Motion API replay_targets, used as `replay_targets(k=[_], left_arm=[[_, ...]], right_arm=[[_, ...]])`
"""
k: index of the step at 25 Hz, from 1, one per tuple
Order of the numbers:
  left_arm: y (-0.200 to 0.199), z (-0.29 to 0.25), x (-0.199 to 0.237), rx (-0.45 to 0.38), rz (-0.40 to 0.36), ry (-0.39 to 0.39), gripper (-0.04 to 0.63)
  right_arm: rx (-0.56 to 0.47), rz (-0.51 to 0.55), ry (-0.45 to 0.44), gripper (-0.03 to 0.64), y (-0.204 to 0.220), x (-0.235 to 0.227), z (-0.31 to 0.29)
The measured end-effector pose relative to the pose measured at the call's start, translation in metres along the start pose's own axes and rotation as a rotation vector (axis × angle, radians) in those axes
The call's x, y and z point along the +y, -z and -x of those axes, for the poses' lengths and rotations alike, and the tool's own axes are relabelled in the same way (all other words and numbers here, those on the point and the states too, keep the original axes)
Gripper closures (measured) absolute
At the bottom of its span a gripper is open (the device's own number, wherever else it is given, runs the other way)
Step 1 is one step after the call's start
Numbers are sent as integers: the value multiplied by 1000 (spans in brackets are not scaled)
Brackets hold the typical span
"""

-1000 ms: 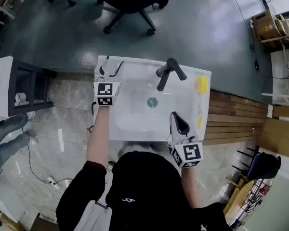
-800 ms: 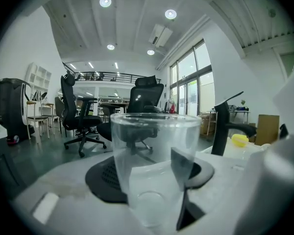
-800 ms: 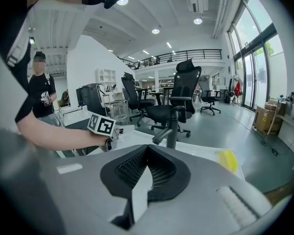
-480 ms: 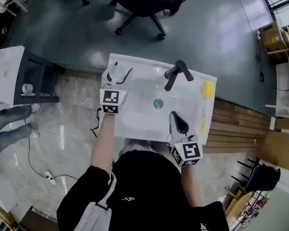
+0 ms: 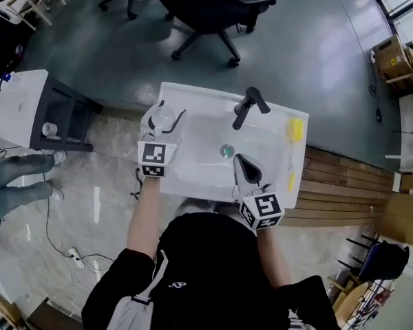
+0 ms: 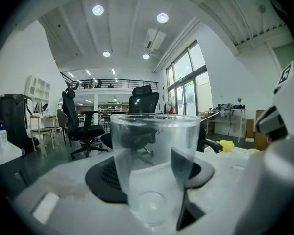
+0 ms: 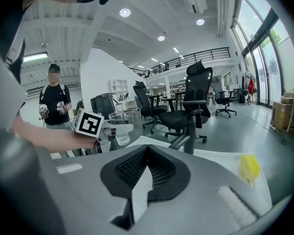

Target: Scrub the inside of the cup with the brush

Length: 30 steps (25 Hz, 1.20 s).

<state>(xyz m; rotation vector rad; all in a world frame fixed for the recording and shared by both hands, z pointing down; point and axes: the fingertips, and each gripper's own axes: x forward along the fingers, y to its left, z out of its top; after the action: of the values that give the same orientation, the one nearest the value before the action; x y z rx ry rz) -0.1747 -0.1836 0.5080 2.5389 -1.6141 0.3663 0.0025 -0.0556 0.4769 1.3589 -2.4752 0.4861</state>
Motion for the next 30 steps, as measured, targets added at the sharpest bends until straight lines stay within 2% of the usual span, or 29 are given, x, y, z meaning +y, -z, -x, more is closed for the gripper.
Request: replay_targets(k=[7,21,30], left_arm=[[-21,27,-18,9,-57,-34,314],[-25,47,-65,73,-172,-74,314],[-20,47,-89,147,-303,-73,314]], right_arm=[[-26,-44,18,617,5,-33,18],[31,-112,125,615,51,-115,75],[86,-147,204,603,85,-157,106]])
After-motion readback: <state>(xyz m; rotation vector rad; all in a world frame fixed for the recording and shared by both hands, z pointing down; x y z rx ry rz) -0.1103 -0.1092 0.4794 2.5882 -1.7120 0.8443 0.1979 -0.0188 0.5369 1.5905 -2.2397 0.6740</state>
